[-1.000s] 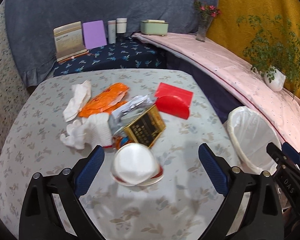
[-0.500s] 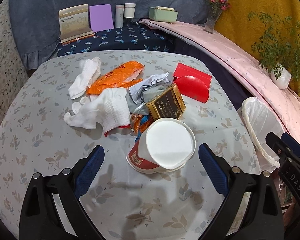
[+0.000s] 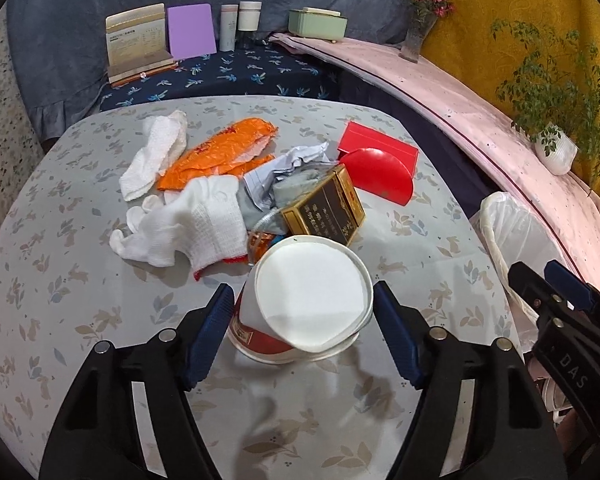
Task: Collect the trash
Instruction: 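Lift the paper cup with the left tool while the right tool grasps the red box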
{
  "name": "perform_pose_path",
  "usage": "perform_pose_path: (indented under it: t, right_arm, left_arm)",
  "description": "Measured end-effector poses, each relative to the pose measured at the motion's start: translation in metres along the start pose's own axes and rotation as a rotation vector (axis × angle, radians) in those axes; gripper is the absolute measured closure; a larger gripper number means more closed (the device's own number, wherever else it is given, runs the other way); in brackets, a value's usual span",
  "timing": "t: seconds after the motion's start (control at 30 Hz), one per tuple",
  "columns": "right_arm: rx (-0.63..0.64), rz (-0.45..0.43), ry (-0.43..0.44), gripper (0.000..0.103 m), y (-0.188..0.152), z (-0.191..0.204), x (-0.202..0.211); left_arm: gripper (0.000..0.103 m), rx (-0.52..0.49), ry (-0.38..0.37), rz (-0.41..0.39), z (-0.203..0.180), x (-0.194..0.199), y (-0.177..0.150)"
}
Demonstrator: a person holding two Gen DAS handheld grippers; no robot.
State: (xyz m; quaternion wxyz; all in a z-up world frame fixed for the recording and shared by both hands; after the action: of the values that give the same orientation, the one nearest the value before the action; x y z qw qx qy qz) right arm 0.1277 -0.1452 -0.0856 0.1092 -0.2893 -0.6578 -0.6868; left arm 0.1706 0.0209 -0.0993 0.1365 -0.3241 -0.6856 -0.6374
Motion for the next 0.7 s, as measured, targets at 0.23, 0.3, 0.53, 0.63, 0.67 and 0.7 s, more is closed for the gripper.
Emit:
perform_pose_path:
  t: [0.23, 0.3, 0.53, 0.63, 0.67, 0.7]
  right_arm:
    - [-0.003, -0.019, 0.041, 0.05, 0.017, 0.015, -0.019]
    - [-0.012, -0.019, 0.051, 0.05, 0.024, 0.018, -0.028]
    - [-0.089, 0.022, 0.11, 0.05, 0.042, 0.027, -0.074]
    - [-0.127, 0.045, 0.13, 0.05, 0.049, 0.03, -0.096]
    - [-0.139, 0.054, 0.136, 0.05, 0.052, 0.031, -0.104]
    - [-0.145, 0.059, 0.139, 0.05, 0.053, 0.031, -0.111]
  left_arm:
    - [0.035, 0.034, 0.017, -0.038, 0.019, 0.015, 0.019]
    - [0.035, 0.04, 0.017, -0.054, 0.024, 0.021, 0.028]
    - [0.035, 0.064, 0.019, -0.111, 0.035, 0.028, 0.063]
    - [0.035, 0.067, 0.024, -0.137, 0.038, 0.025, 0.08]
    - [0.035, 0.07, 0.026, -0.145, 0.04, 0.023, 0.086]
    - [0.035, 0.073, 0.027, -0.151, 0.04, 0.02, 0.091]
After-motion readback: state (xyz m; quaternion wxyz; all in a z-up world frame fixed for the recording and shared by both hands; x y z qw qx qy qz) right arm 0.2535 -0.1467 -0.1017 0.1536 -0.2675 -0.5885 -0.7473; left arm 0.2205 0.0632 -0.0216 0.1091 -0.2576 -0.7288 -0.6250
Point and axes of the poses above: each gripper's, at about its wrist camera, not at the fingertips, and x roughly against the way its jaws point, z to its left, y to its top, the point moved 8 cm from there along -x, roughly the way its jaws point, and after that the axes turned 13 degrees about -z, right-handed, at the moved point
